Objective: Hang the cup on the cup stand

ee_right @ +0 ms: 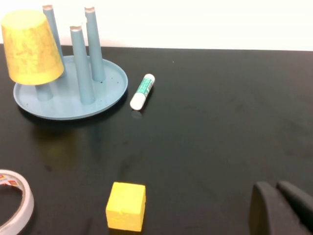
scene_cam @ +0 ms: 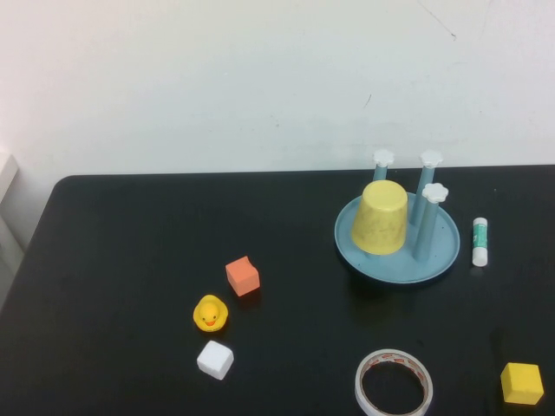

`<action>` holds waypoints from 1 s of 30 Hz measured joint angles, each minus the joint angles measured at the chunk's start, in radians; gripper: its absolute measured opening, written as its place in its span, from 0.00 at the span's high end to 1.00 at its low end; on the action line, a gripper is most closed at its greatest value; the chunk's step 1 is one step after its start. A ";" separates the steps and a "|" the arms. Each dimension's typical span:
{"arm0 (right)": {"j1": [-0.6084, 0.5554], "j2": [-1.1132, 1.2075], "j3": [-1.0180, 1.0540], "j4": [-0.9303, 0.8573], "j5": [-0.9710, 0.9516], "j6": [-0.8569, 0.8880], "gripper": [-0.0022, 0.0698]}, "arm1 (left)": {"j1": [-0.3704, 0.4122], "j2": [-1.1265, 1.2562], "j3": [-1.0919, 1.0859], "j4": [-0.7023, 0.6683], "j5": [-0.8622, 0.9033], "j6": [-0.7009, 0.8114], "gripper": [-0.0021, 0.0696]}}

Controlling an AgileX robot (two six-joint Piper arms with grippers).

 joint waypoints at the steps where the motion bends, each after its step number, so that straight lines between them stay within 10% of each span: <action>1: 0.000 0.000 0.000 0.000 -0.001 -0.005 0.97 | 0.000 0.000 0.000 0.000 0.000 0.000 0.97; 30: 0.000 0.000 0.000 0.000 -0.001 -0.043 0.97 | 0.000 0.000 0.000 0.000 -0.002 0.000 0.97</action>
